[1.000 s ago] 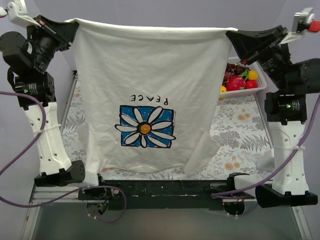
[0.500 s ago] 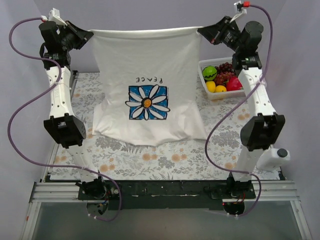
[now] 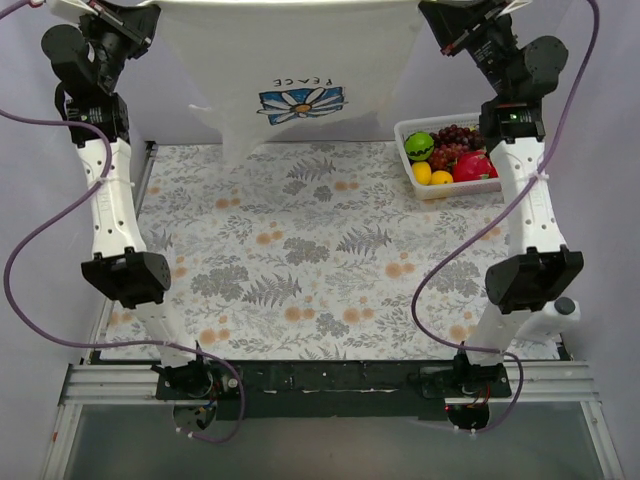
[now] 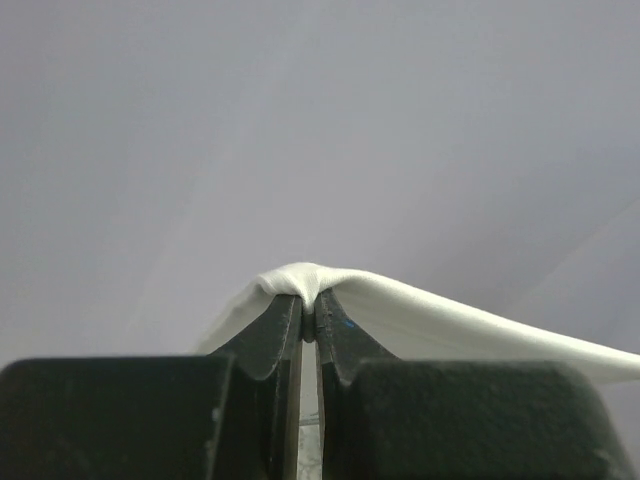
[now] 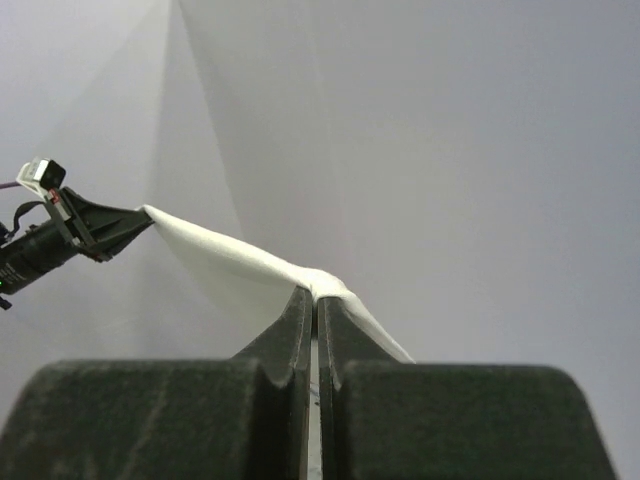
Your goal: Pin the brooch onto the clothing
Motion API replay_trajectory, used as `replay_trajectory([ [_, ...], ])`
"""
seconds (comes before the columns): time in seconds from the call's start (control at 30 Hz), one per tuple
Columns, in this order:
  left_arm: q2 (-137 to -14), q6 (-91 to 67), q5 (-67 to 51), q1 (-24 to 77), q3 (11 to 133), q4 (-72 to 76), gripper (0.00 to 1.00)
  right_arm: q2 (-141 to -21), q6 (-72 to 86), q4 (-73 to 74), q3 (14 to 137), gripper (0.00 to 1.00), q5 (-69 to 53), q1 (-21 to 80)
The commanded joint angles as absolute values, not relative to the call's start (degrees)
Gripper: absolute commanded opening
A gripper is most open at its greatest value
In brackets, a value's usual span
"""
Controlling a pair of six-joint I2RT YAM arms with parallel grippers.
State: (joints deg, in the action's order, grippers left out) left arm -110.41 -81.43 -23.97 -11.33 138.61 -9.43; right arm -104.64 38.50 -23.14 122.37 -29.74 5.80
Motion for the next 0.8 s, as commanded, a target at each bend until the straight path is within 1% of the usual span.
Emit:
replay_trajectory([
  [0.0, -100.6, -79.1, -20.6, -12.3, 128.1, -5.9, 0.00, -97.0, 34.9, -32.3, 115.2, 0.01, -27.9, 4.7],
  [0.03, -99.3, -78.8, -20.8, -12.4, 125.5, -6.1, 0.00, -95.8, 35.0, -33.3, 112.5, 0.01, -28.4, 4.7],
  [0.07, -96.4, -78.4, -21.4, -12.4, 119.0, -6.4, 0.00, -94.7, 35.2, -33.8, 108.9, 0.01, -29.1, 4.7],
  [0.13, -92.8, -77.6, -21.4, -12.3, 111.3, -6.4, 0.00, -90.5, 35.1, -34.5, 97.8, 0.01, -29.9, 4.7],
  [0.17, -90.6, -77.3, -21.0, -12.4, 102.5, -6.0, 0.00, -89.0, 34.4, -35.1, 93.7, 0.01, -30.2, 4.7],
  [0.2, -87.0, -77.0, -20.6, -12.3, 98.7, -6.0, 0.00, -85.8, 34.3, -35.0, 84.6, 0.01, -29.9, 4.7],
  [0.27, -83.1, -76.5, -19.7, -12.3, 90.4, -6.3, 0.00, -82.5, 34.3, -35.9, 75.7, 0.01, -28.7, 4.7],
  [0.3, -79.8, -76.3, -19.2, -12.3, 83.1, -7.1, 0.00, -79.2, 34.9, -36.2, 70.6, 0.01, -28.6, 4.7],
  [0.33, -78.1, -76.5, -19.4, -12.2, 79.6, -7.5, 0.00, -77.6, 35.2, -36.7, 62.3, 0.01, -28.6, 4.7],
  [0.37, -76.5, -76.7, -19.9, -12.1, 76.1, -8.4, 0.00, -76.1, 35.6, -37.0, 57.6, 0.01, -28.7, 4.7],
  [0.4, -74.6, -77.0, -20.4, -12.1, 69.6, -9.3, 0.00, -73.6, 36.6, -37.7, 53.7, 0.01, -28.9, 4.8],
  [0.43, -71.1, -77.8, -20.4, -11.9, 66.5, -9.8, 0.00, -72.5, 36.7, -38.1, 46.7, 0.01, -29.6, 4.8],
  [0.47, -68.9, -78.5, -20.2, -11.9, 62.9, -10.5, 0.00, -71.5, 36.6, -37.2, 44.1, 0.01, -30.2, 4.8],
  [0.5, -67.0, -78.9, -20.2, -11.7, 59.8, -10.8, 0.00, -69.5, 36.0, -33.2, 41.9, 0.01, -30.1, 4.8],
  [0.53, -63.5, -79.5, -19.8, -11.6, 54.5, -11.3, 0.00, -68.5, 34.9, -31.1, 39.6, 0.01, -30.1, 4.9],
  [0.63, -60.0, -82.8, -18.9, -11.3, 48.9, -15.7, 0.00, -64.1, 35.5, -27.3, 31.2, 0.01, -29.4, 5.0],
  [0.7, -58.5, -84.4, -17.8, -11.3, 48.2, -20.9, 0.00, -61.1, 34.8, -23.1, 28.1, 0.01, -29.2, 5.1],
  [0.77, -57.8, -84.5, -16.0, -11.3, 48.9, -26.3, 0.00, -59.1, 33.0, -15.4, 27.4, 0.01, -28.4, 5.0],
])
